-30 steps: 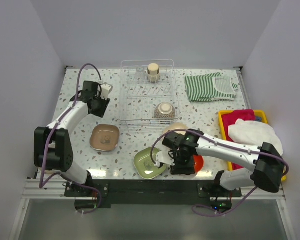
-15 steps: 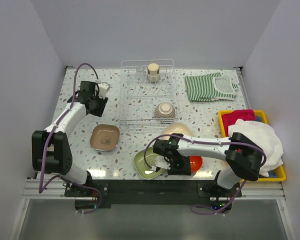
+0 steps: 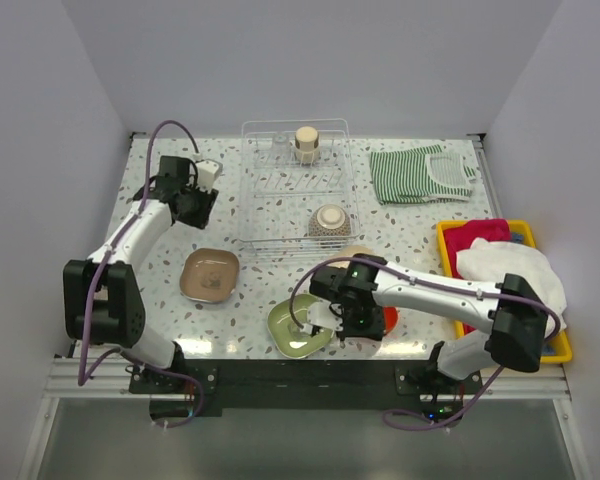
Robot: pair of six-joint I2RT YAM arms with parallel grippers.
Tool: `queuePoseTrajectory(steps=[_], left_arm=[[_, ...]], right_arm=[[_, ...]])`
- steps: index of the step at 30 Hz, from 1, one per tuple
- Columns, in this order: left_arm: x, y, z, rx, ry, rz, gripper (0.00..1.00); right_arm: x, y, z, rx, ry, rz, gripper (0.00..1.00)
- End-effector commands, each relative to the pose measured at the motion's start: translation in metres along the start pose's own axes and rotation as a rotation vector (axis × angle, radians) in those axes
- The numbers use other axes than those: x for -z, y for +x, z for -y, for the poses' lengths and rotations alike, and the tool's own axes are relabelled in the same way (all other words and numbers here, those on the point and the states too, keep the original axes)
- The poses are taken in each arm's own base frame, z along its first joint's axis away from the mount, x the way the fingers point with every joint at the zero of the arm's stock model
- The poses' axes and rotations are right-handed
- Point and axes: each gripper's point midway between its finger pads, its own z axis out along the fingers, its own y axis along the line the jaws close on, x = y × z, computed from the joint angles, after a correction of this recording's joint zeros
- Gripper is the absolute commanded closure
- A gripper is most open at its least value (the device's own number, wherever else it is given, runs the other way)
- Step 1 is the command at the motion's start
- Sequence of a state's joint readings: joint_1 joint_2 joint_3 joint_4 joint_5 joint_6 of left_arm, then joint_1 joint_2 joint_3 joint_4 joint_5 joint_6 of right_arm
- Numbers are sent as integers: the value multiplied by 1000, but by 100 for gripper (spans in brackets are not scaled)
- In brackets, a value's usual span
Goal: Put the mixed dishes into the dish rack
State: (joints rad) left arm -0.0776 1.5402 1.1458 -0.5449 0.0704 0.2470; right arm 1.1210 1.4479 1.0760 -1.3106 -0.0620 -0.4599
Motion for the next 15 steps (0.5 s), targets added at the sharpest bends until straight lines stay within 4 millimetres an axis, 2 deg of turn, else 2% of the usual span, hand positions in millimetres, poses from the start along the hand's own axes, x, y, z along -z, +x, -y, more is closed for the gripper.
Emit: queuePoseTrajectory(steps=[1, 2, 4, 5, 7, 8, 9, 10, 11, 12, 13, 14, 15], left_arm=[[5, -35, -4, -6, 23, 57, 52], [9, -41, -6, -3, 20, 64, 52], [16, -49, -8, -4, 14, 83, 52], [21, -54, -9, -2, 8, 97, 52], [31, -62, -11, -5, -2, 131, 52], [35, -66, -13, -5, -15, 151, 52], [44, -71, -15, -6, -33, 182, 51], [49, -74, -18, -4, -49, 201, 51], [59, -80, -19, -10, -63, 245, 50], [62, -83, -19, -14, -66, 265, 50], [67, -86, -19, -16, -72, 287, 50], [72, -88, -18, -18, -73, 317, 50], [75, -89, -17, -20, -70, 332, 50]], right_arm=[[54, 2, -9, 37, 0, 56, 100], [76, -17, 0, 54, 44, 139, 100], [102, -45, 18, 41, 106, 271, 100], [130, -77, 35, 38, 166, 404, 100], [160, -104, 60, -9, 203, 559, 100], [193, -135, 71, -28, 216, 740, 100], [204, -145, 96, -103, 230, 816, 100], [218, -158, 106, -204, 198, 919, 100], [248, -183, 123, -209, 202, 1103, 100], [257, -187, 146, -287, 203, 1179, 100], [267, -196, 157, -331, 194, 1256, 100], [287, -213, 167, -376, 149, 1401, 100], [292, -217, 178, -411, 146, 1452, 100]])
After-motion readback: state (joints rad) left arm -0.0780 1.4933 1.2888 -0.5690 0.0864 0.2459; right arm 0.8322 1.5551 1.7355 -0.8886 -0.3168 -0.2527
